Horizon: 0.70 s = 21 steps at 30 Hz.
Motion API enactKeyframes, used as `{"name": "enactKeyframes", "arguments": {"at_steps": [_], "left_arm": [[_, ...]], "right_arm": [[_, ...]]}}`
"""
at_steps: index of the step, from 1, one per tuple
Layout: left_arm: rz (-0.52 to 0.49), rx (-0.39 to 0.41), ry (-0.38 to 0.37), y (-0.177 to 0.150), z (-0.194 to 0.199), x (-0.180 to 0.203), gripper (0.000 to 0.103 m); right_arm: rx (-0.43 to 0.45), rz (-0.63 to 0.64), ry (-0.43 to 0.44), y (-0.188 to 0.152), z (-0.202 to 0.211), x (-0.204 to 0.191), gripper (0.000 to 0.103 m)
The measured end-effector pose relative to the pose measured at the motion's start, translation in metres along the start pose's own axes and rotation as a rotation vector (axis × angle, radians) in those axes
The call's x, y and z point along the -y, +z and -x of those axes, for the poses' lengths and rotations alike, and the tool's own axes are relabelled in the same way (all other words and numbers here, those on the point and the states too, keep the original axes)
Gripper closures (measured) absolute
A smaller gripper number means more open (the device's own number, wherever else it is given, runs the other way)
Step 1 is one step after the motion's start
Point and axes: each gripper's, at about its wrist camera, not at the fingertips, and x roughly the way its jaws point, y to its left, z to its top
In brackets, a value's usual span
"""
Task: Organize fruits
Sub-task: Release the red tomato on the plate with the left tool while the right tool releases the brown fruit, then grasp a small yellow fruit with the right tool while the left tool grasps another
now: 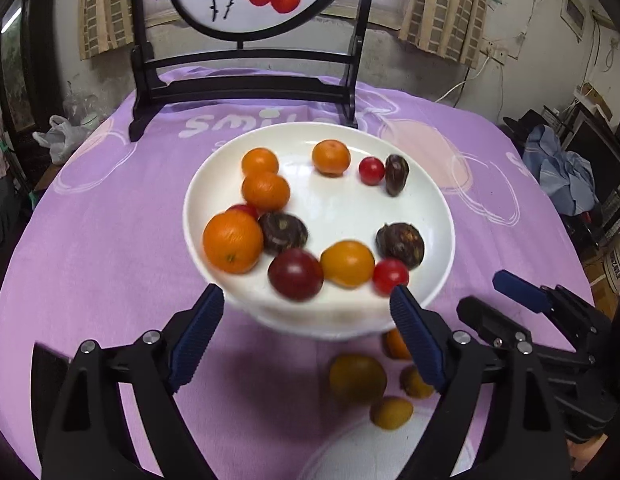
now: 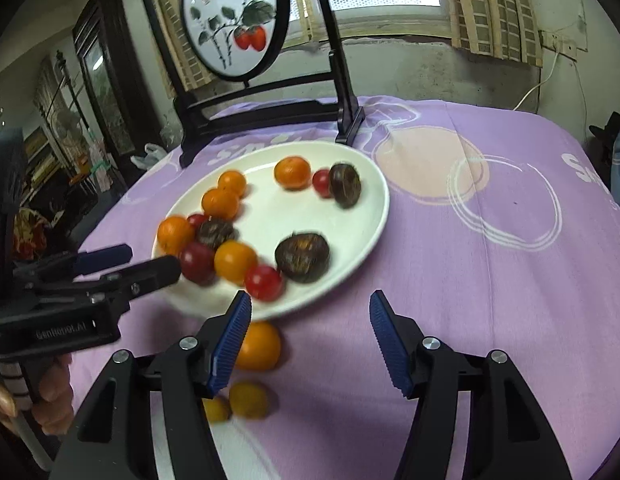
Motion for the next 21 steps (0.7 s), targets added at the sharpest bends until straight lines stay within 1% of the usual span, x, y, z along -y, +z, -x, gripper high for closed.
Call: {"name": "enactKeyframes", "arguments": {"at_steps": [1, 6, 10, 13, 16, 19, 21], "left_arm": [[0.01, 0.001, 0.003, -0.005, 0.003, -0.002, 0.014], [0.026, -0.024, -0.016, -0.035, 0.01, -0.009, 0.014], [0.013, -0.014, -0.022, -0.052, 0.012, -0.016, 0.014], [-0.019, 0.002, -0.012, -0.055, 0.014, -0.019, 0.014], [-0.026, 0.023, -0.014, -0.054, 0.018, -0.023, 0.014], [-0.019, 0.013, -0.013, -0.055, 0.016, -0.027, 0.014], [-0.017, -0.003, 0.003, -0.056, 0.011, -0.028, 0.014]], "right_arm": [[-0.009, 0.012, -0.002, -0.005, 0.002, -0.002, 0.039], [-0.063, 0.093, -0.042, -0.036, 0.014, -0.017, 0.038], [-0.091, 0.142, -0.072, -0.058, 0.018, -0.028, 0.038], [-0.113, 0.159, -0.092, -0.071, 0.016, -0.033, 0.038], [-0.121, 0.149, -0.096, -0.079, 0.013, -0.035, 0.038], [-0.117, 0.154, -0.1, -0.081, 0.011, -0.038, 0.038], [-0.118, 0.167, -0.103, -0.081, 0.01, -0.041, 0.038]]}}
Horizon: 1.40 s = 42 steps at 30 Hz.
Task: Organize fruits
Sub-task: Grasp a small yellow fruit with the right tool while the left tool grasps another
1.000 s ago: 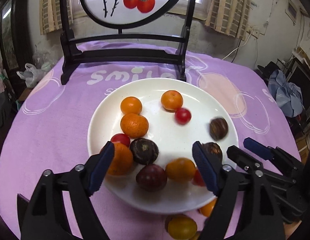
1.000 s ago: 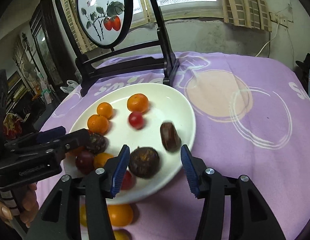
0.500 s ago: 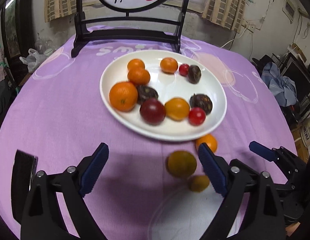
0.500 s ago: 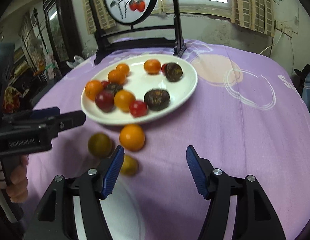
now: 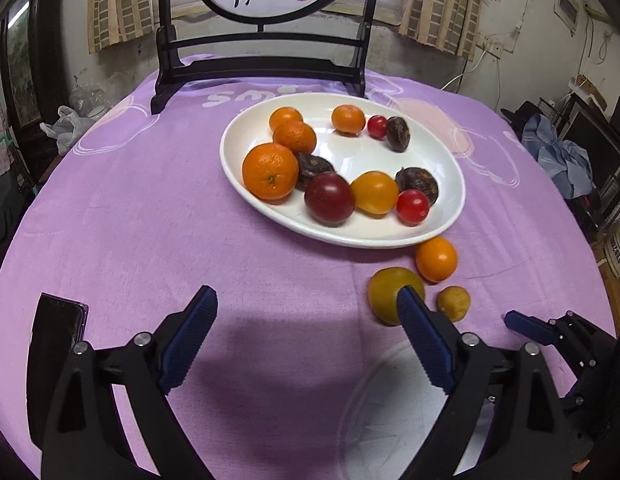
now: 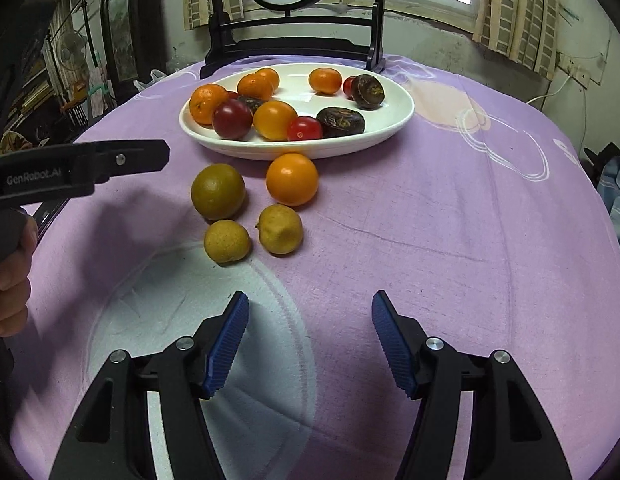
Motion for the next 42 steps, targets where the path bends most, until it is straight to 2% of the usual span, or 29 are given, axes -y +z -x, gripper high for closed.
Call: {"name": "enactKeyframes", "arguments": {"at_steps": [5, 6, 8, 19, 20, 21, 22, 23, 24, 29, 42], "left_arm": [[0.012, -0.015, 0.011, -0.001, -0.005, -0.004, 0.014], [0.013, -0.015, 0.012, -0.001, -0.006, -0.004, 0.014], [0.016, -0.018, 0.012, -0.001, -0.006, -0.005, 0.014], [0.037, -0.039, 0.004, 0.001, -0.011, -0.011, 0.014], [0.034, -0.038, 0.003, 0.001, -0.011, -0.01, 0.014], [0.032, -0.038, 0.002, 0.001, -0.01, -0.01, 0.014], [0.031, -0.037, 0.002, 0.001, -0.01, -0.01, 0.014], [0.03, -0.036, 0.003, 0.001, -0.01, -0.009, 0.014], [0.029, -0.037, 0.004, 0.001, -0.01, -0.009, 0.014], [0.019, -0.044, 0.005, -0.001, -0.012, -0.006, 0.014], [-0.016, -0.051, 0.001, -0.005, -0.014, 0.001, 0.014]], "right_arm": [[0.001, 0.021, -0.024, 0.006, -0.005, -0.003, 0.04], [-0.001, 0.025, -0.029, 0.008, -0.007, -0.004, 0.046], [-0.006, 0.024, -0.027, 0.014, -0.012, -0.004, 0.049], [0.007, 0.021, -0.022, 0.037, -0.03, -0.011, 0.051], [0.009, 0.012, -0.018, 0.037, -0.031, -0.011, 0.053], [0.011, 0.001, 0.0, 0.038, -0.031, -0.01, 0.061], [0.012, -0.004, 0.015, 0.038, -0.031, -0.01, 0.064], [0.014, -0.002, 0.021, 0.038, -0.031, -0.012, 0.073], [0.015, 0.011, 0.012, 0.038, -0.03, -0.015, 0.075], [0.032, 0.011, 0.001, 0.032, -0.019, -0.016, 0.075], [0.068, -0.082, -0.003, -0.001, 0.017, 0.016, 0.075]]}}
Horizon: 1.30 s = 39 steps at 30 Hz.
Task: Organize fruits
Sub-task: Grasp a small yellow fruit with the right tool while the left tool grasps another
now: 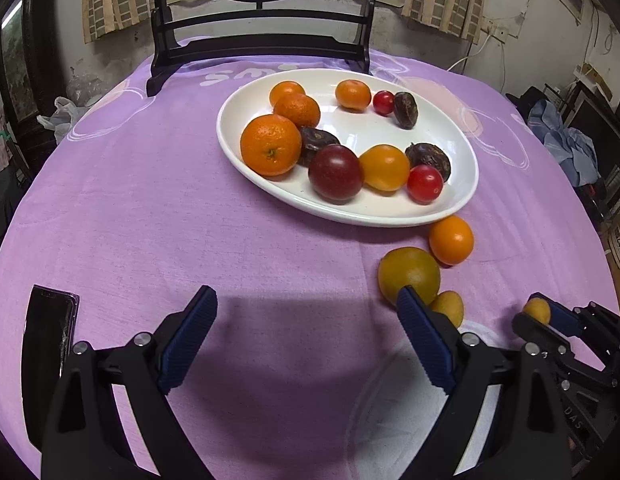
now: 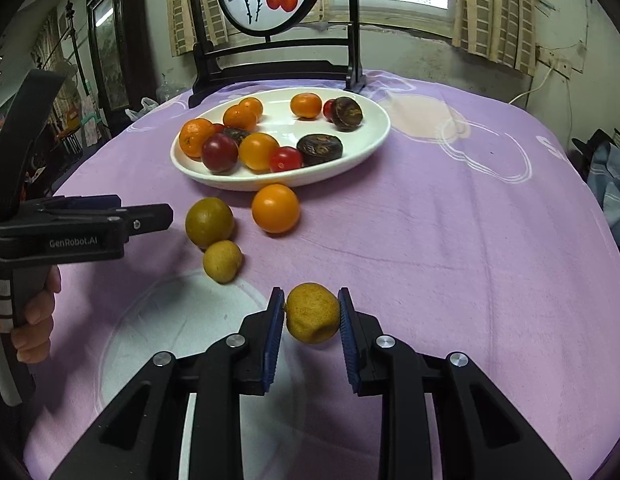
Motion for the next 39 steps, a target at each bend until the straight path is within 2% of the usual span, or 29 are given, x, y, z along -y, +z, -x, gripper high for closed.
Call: {"name": "enactKeyframes", "arguments": {"at_steps": [9, 12, 16, 20, 21, 23, 25, 30, 32, 38, 39], "left_arm": [[-0.056, 0.025, 0.009, -0.013, 0.006, 0.027, 0.013], [-0.061, 0.007, -0.02, -0.022, 0.006, 0.038, 0.013], [-0.084, -0.001, -0.037, -0.035, 0.007, 0.055, 0.013], [-0.11, -0.004, -0.011, -0.041, 0.003, 0.069, 0.013], [-0.108, -0.01, -0.006, -0.041, 0.002, 0.07, 0.015], [-0.096, -0.034, 0.0, -0.041, -0.003, 0.072, 0.027], [-0.09, -0.06, -0.001, -0.04, -0.009, 0.074, 0.029], [-0.099, -0.05, 0.036, -0.033, -0.014, 0.087, 0.032], [-0.084, -0.054, 0.026, -0.029, -0.016, 0.088, 0.038], [-0.041, -0.053, 0.037, -0.016, -0.023, 0.088, 0.05], [-0.041, -0.048, 0.044, -0.015, -0.023, 0.087, 0.056]], "right_arm": [[0.03, 0.03, -0.026, 0.0, 0.005, 0.0, 0.075], [0.034, 0.038, -0.047, 0.001, 0.004, 0.003, 0.075], [0.036, 0.014, -0.068, 0.002, 0.005, 0.014, 0.075], [0.06, -0.021, -0.071, 0.005, 0.014, 0.025, 0.075], [0.067, -0.031, -0.07, 0.005, 0.016, 0.028, 0.075], [0.072, -0.046, -0.069, 0.006, 0.019, 0.032, 0.075], [0.076, -0.062, -0.064, 0.007, 0.022, 0.036, 0.075], [0.09, -0.076, -0.046, 0.008, 0.03, 0.039, 0.075], [0.097, -0.076, -0.039, 0.008, 0.032, 0.038, 0.075], [0.093, -0.067, -0.032, 0.008, 0.032, 0.035, 0.075], [0.091, -0.065, -0.032, 0.008, 0.031, 0.034, 0.075]]}}
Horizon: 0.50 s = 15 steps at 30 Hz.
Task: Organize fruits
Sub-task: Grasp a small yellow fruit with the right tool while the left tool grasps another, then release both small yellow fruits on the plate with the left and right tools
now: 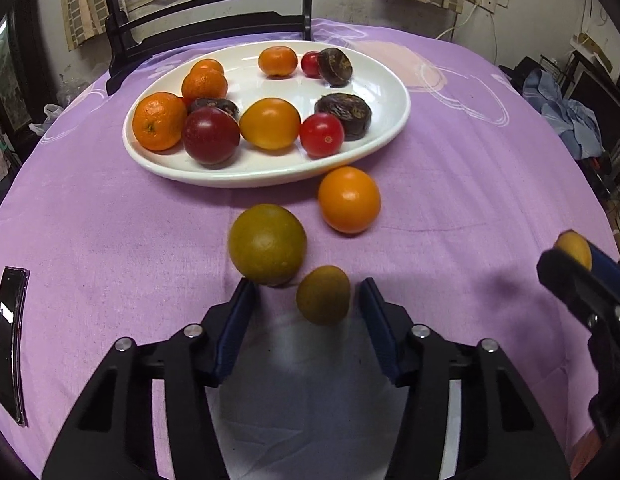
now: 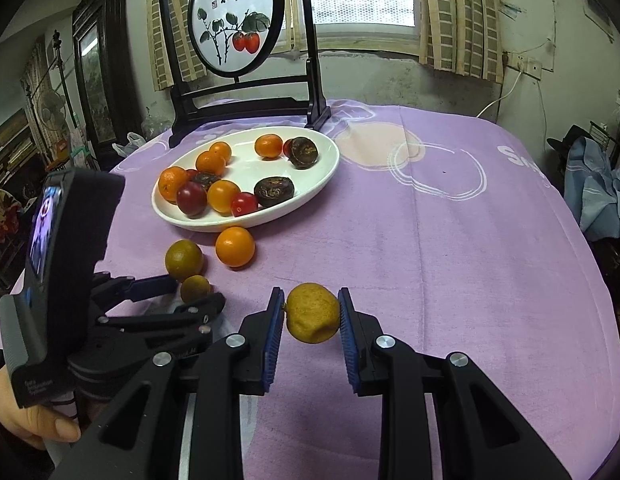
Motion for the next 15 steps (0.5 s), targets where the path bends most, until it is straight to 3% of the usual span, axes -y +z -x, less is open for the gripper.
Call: {"name": "enactKeyframes", "arguments": {"at_steps": [1, 2, 3, 15], "left_arm": [[0.0, 0.008, 0.008, 0.0, 0.001, -0.001, 0.062], [0.001, 0.016, 0.005, 0.0, 0.002, -0.002, 0.075], [-0.001, 0.013, -0.019, 0.0, 0.002, -0.004, 0.079], [-0.03, 0.001, -0.05, -0.025, 0.026, -0.029, 0.079]], "right_arm": [[-0.002, 0.001, 0.0, 0.0, -0.001, 0.0, 0.075], [-0.004, 0.001, 0.0, 0.0, -0.001, 0.0, 0.075], [-0.006, 0.002, 0.0, 0.0, -0.002, 0.0, 0.075], [-0.026, 0.038, 0.009, -0.003, -0.007, -0.01, 0.075]]}}
